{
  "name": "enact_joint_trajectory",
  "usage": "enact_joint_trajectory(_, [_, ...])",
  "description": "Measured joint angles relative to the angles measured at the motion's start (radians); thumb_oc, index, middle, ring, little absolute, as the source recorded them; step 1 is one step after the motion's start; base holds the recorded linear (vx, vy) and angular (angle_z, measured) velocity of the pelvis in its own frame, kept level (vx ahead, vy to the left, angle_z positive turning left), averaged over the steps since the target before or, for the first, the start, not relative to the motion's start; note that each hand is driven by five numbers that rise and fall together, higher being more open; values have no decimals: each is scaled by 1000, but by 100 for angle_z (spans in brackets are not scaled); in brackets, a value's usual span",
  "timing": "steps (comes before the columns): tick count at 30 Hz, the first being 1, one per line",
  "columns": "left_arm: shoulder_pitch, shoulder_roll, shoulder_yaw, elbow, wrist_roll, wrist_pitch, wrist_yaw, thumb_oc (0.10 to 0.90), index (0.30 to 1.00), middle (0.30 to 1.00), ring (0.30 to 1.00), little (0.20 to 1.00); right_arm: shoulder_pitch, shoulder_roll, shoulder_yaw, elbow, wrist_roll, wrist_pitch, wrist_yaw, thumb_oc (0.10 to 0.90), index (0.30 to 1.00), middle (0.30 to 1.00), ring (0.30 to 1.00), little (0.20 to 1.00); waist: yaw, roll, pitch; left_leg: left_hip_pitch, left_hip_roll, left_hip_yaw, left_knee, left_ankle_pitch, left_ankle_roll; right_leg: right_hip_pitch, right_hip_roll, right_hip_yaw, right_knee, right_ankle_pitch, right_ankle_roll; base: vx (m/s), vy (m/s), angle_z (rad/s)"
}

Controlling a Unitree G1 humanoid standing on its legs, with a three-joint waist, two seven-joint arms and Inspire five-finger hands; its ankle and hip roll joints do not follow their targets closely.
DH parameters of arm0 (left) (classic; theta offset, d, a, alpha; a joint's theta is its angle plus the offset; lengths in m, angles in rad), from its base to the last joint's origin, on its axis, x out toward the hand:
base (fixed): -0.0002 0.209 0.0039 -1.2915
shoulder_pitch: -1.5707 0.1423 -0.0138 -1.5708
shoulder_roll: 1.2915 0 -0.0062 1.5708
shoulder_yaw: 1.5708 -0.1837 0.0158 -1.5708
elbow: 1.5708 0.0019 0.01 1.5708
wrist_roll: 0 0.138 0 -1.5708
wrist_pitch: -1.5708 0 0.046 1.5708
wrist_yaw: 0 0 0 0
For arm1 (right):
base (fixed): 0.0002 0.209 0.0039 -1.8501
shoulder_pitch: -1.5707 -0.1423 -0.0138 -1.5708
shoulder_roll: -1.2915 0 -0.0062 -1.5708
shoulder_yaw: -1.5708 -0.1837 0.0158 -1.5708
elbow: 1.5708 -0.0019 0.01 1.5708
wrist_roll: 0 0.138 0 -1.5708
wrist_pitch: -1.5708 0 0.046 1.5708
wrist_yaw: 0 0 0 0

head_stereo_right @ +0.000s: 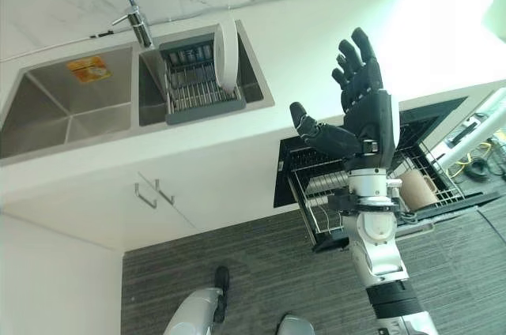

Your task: Place the dishes in the dishwasher.

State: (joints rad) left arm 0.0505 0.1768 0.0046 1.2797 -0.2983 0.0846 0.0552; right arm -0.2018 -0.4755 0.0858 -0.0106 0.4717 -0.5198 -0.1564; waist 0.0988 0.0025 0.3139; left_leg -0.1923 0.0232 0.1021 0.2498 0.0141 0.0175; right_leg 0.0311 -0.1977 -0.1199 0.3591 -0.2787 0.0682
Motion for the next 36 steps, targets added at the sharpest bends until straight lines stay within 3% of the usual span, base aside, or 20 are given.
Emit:
enact_joint_trajectory(3, [-45, 38, -21, -35, -6, -7, 19, 800, 900, 900, 900, 900, 1, 54, 45, -28, 2, 4, 13, 800, 900, 900, 900, 900, 14, -2, 0, 21, 12, 53, 40, -48, 32, 3, -36, -75, -29, 105, -11, 28, 71, -59])
enact_joint_trajectory(5, [-85, 69, -7, -27, -28, -3, 25, 800, 900, 900, 900, 900, -60, 57, 109, -30, 1, 13, 61, 800, 900, 900, 900, 900, 17, 1, 1, 20, 44, 77, 35, -53, 33, -106, -64, -145, -35, 104, 5, -84, -99, -141])
enact_joint_trajectory(7, [-121, 93, 8, -49, -93, -34, 23, 800, 900, 900, 900, 900, -88, 53, 113, -30, 4, 14, 50, 800, 900, 900, 900, 900, -4, 4, 3, 19, 47, 71, 21, -57, 35, -163, -77, -139, -80, 139, 40, -9, -171, -55])
enact_joint_trajectory(10, [-103, 91, 8, -68, -93, -42, 21, 800, 900, 900, 900, 900, -89, 51, 108, -31, 0, 27, 39, 800, 900, 900, 900, 900, 38, -26, 3, -2, 36, 77, 42, -88, 10, -124, -57, -142, -104, 151, 42, 91, -143, -4])
enact_joint_trajectory(11, [-66, 62, 2, -70, -79, -37, 22, 800, 900, 900, 900, 900, -88, 34, 108, -31, 0, 43, 33, 800, 900, 900, 900, 900, 39, -13, 4, -25, 47, 51, 68, -92, 0, -124, -40, -145, -111, 203, 61, 107, -115, 30])
enact_joint_trajectory(14, [13, -2, -7, -63, -43, 1, 13, 800, 900, 900, 900, 900, -85, 0, 73, -31, 4, 77, 3, 800, 900, 900, 900, 900, 39, -9, 3, -34, 70, 15, 59, -81, -20, -132, -17, -177, -84, 180, 34, 75, -59, 25])
enact_joint_trajectory(17, [71, -4, -16, -62, -29, 2, 22, 800, 900, 900, 900, 900, -97, -16, 44, -31, 13, 106, -12, 800, 900, 900, 900, 900, 42, 12, -8, -36, 73, 14, 56, -72, -30, -145, -19, -179, -53, 162, 26, 65, -21, 5])
enact_joint_trajectory(22, [52, 0, -41, -82, 10, -5, 21, 800, 900, 900, 900, 900, -112, -16, 49, -31, 43, 156, -24, 800, 900, 900, 900, 900, 45, 36, -21, -35, 54, 10, 58, -69, -25, -142, -39, -186, -35, 146, 30, 97, 9, 9])
enact_joint_trajectory(36, [-3, 7, -122, -110, 65, 6, 14, 800, 900, 900, 900, 900, -263, -1, 87, 34, 51, 247, -83, 800, 900, 900, 900, 900, 73, 31, -18, -34, 24, -24, 68, -79, -17, -115, -57, -218, -27, 128, 36, 82, 27, 8])
